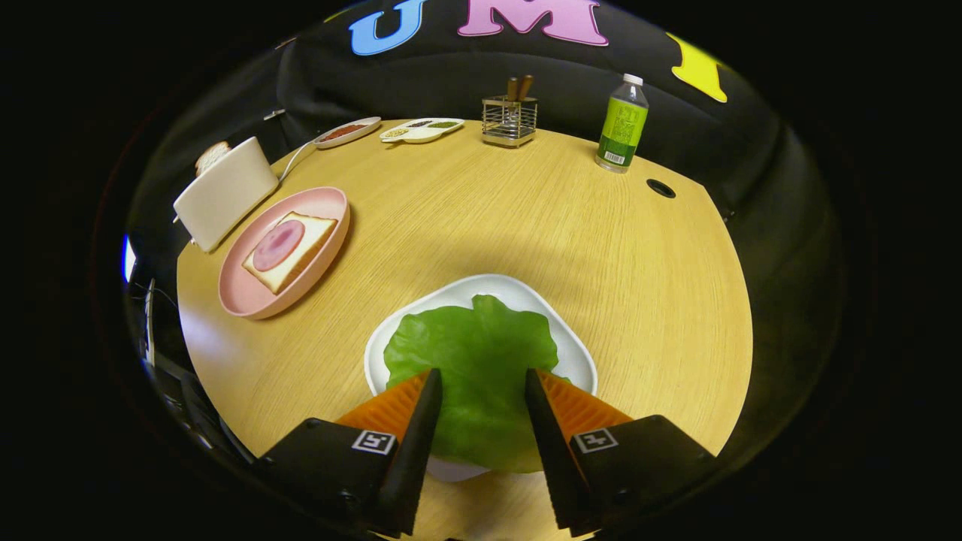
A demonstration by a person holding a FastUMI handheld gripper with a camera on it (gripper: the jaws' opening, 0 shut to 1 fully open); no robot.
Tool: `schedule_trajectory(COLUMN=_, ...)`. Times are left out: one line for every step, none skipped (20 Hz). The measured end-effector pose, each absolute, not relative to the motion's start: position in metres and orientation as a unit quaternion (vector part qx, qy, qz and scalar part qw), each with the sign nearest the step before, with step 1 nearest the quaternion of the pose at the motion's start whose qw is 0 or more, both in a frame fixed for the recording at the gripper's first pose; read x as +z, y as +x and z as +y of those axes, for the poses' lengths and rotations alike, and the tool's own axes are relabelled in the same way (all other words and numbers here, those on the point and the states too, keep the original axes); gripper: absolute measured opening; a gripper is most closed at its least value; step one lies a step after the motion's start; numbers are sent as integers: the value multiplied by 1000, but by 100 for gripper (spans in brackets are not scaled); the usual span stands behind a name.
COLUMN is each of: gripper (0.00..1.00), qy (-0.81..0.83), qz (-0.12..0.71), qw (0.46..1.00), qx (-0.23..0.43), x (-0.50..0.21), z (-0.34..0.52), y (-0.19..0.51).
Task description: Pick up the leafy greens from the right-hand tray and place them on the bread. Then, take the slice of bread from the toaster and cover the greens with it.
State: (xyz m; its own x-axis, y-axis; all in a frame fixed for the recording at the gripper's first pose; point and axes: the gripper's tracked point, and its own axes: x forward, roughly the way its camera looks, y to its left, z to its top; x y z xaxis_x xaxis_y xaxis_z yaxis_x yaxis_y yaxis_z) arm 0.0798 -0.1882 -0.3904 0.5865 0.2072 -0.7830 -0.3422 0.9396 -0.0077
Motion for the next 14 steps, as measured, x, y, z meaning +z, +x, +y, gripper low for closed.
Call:
schedule_trajectory(gripper=66, qy=-81, qz=427, qw=887, qx=155, x=-390, z=-188, y=80)
schedule_trajectory(gripper=54, qy=-80, qz=427, qw=887, qx=159, x=-391, z=-185, y=79)
schedule_trajectory(gripper=54, qy=-82, qz=425, qw=889, qx=152, x=-391, z=-189, y=81)
schedule_trajectory(gripper=22, qy=-78, qz=427, qw=889, qx=146, x=-391, z=-188, y=81)
schedule_trajectory(gripper=20, qy=-78, qz=425, qw=890, qx=143, x=-391, z=-188, y=83)
schedule_trajectory(gripper=10, qy=-79, qz=427, qw=890, qx=142, x=-391, z=-187, y=82)
schedule_trajectory(gripper=9, qy=-81, qz=429, qw=888, qx=142, x=-390, z=-187, y=81)
schedule_trajectory(gripper=7, qy=-81, qz=433, qw=887, qx=139, x=-392, z=-186, y=82)
schedule_trajectory(gripper=6, qy=-78, qz=438, qw=885, qx=136, x=-392, z=-186, y=83)
schedule_trajectory(gripper=6, qy=-74, qz=441, qw=884, qx=133, x=-391, z=-186, y=82)
schedule_trajectory(gripper=6, qy=-74, qz=446, qw=883, qx=128, x=-390, z=-187, y=81)
schedule_trajectory(gripper=6, qy=-74, qz=447, qw=883, qx=123, x=-386, z=-188, y=80)
schedule_trajectory(gripper=6, qy=-74, qz=445, qw=884, qx=121, x=-379, z=-187, y=78)
schedule_trajectory(gripper=6, qy=-72, qz=441, qw=887, qx=117, x=-371, z=-186, y=76)
